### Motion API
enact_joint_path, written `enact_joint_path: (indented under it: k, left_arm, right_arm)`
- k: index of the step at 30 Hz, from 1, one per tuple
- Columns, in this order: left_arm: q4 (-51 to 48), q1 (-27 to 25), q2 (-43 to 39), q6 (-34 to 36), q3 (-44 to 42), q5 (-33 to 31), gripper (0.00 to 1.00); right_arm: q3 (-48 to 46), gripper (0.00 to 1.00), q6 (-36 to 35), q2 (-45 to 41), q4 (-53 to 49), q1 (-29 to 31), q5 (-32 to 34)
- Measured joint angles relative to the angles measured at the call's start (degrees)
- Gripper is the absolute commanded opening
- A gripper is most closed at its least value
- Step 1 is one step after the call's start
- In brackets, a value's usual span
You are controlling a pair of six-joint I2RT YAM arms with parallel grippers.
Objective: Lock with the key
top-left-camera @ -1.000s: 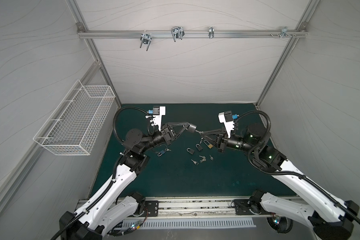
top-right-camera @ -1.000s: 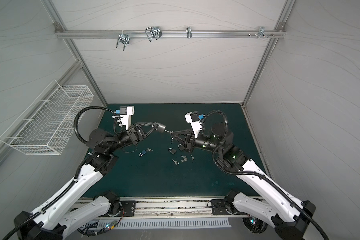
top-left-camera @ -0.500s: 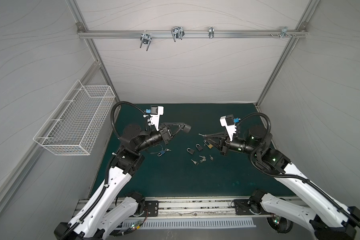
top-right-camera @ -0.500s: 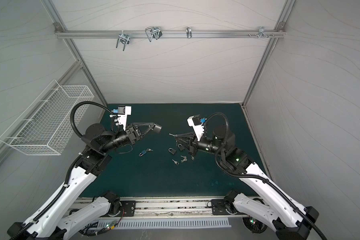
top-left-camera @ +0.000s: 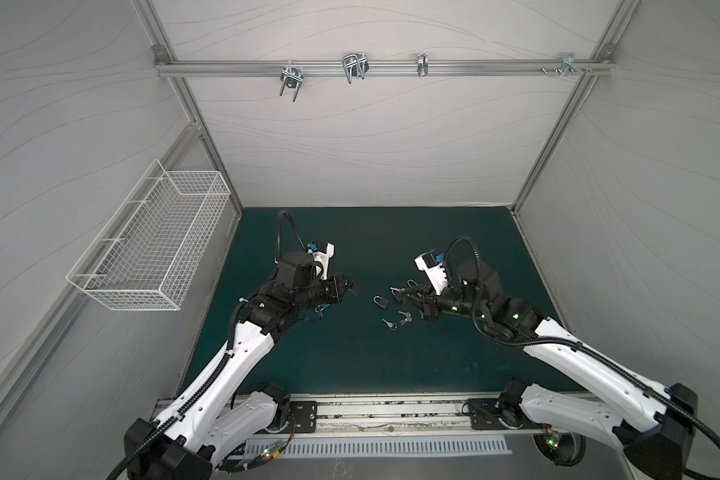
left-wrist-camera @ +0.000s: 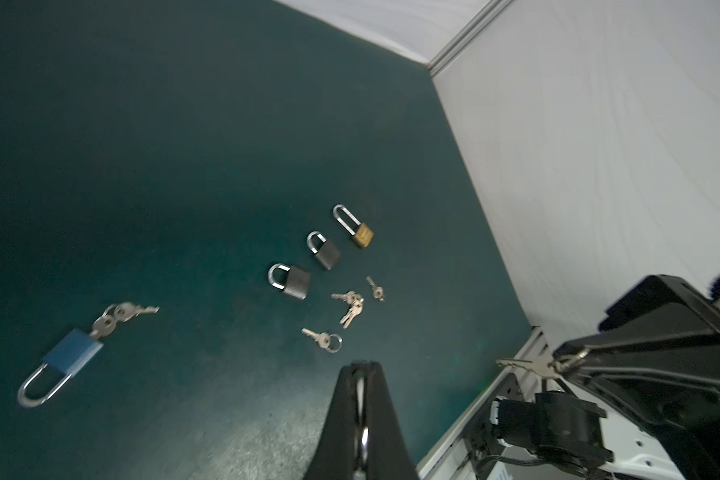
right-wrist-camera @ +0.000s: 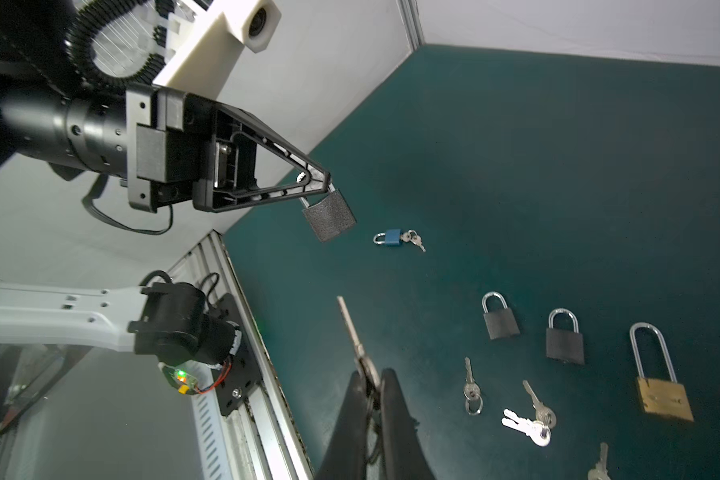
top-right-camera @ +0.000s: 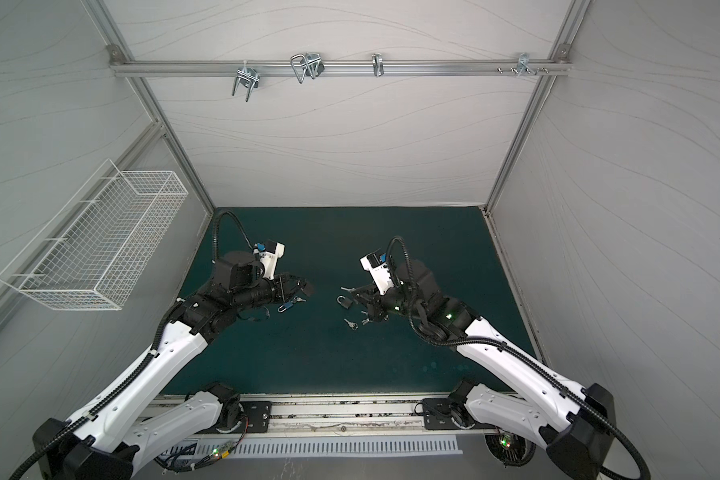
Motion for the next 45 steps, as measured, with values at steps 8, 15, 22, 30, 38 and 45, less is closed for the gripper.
enact_joint_path:
  k: [8, 15, 22, 30, 38, 45]
  left_arm:
    - [-0.8, 2.2, -1.5, -3.9, -4.7, -5.7, 0.00]
    - [-0.9, 7.8, -7.9, -7.0, -9.6, -6.6, 0.00]
    - [-1.4, 9.0, -10.5, -7.8, -10.4, -6.6, 0.00]
    - [-1.2, 9.2, -10.1, -8.1, -10.5, -4.9, 0.00]
    - [1.0, 9.2, -8.9, -8.3, -10.8, -0.5, 0.00]
    - [1.1, 9.2, -8.9, -7.9, -10.8, 1.2, 0.00]
  right_arm:
    - [-1.2, 0.00, 3.0, 7.7, 1.0, 8.7, 6.9]
    - [-1.5, 0.00, 5.7, 16.7, 3.9, 13.0, 8.7]
    - [1.4, 0.00, 8.9, 27.0, 4.0, 15.2, 7.1]
    - [2.5, 0.00, 13.6, 32.8, 5.8, 15.0, 1.2]
    - [3.5, 0.00, 17.0, 37.7, 4.9, 11.4, -2.4]
    - [6.5, 0.00, 15.8, 40.2, 2.8, 9.3, -1.4]
